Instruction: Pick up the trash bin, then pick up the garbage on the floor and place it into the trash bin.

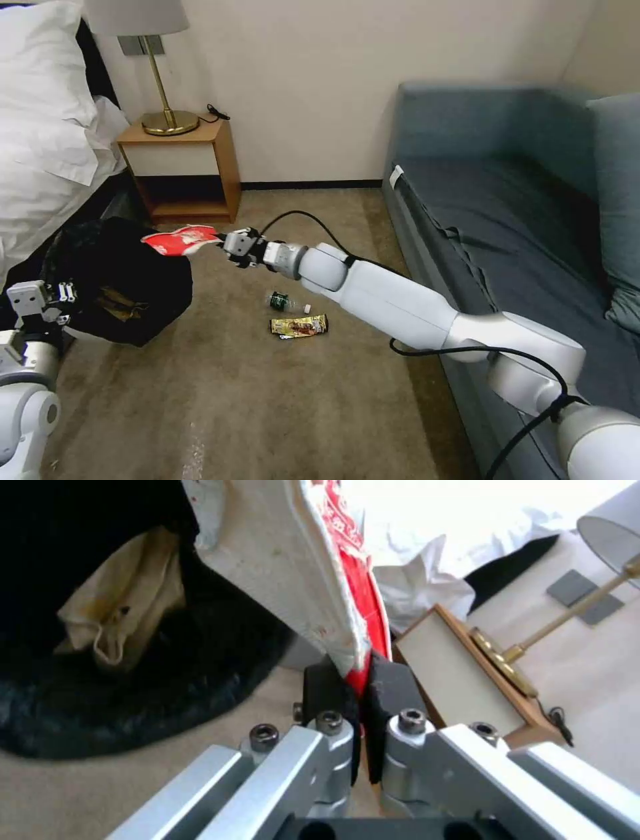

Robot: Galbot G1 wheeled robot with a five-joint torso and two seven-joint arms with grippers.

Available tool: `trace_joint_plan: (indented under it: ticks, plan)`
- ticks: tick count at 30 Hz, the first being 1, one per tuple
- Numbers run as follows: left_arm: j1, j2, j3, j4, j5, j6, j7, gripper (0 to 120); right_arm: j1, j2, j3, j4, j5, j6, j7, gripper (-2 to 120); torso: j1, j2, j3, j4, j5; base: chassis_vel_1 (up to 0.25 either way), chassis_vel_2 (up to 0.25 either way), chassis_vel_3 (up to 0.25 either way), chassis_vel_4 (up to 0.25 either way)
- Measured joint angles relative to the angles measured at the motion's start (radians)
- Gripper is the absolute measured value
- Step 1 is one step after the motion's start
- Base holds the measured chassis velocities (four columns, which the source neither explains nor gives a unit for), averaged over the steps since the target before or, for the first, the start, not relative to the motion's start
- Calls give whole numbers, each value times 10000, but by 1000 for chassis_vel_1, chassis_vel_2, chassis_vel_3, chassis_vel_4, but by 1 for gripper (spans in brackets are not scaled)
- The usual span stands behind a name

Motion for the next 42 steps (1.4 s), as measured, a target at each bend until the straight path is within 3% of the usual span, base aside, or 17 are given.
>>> trace_joint_plan:
  ticks: [4,9,14,20,27,35,37,42]
  plan:
    - [9,-49,67,-7,-39,2,1,5,128,960,-158,-909,5,65,67,1,0,0,0,-1,-2,0,0,0,0]
    - [48,-105,97,-6,-41,2,7,5,140,1613,-293,-1527,-120,247,77,1,0,0,0,5,-1,0,0,0,0]
    - [71,-142,97,-8,-45,-2,6,5,63,1643,-472,-1744,-171,286,122,1,0,1,0,-5,-1,0,0,0,0]
    - [99,-200,103,-30,-49,-7,15,5,-58,1631,-727,-1618,-198,285,191,1,0,0,0,0,0,0,0,0,0]
    - [110,-369,217,-175,53,-7,22,5,-164,1609,-1005,-1506,-318,155,876,1,0,0,0,-3,2,0,0,0,0]
    - [222,-457,202,-267,64,-2,30,5,-96,1603,-1233,-1157,-237,-78,1450,24,0,0,-1,0,2,0,0,0,0]
    - [233,-495,197,-296,66,0,30,5,-87,1600,-1310,-1045,-228,-136,1553,36,0,0,-1,-1,2,0,0,0,0]
    - [222,-537,198,-331,67,2,30,5,-92,1598,-1393,-896,-217,-181,1651,52,0,0,0,-1,2,0,0,0,0]
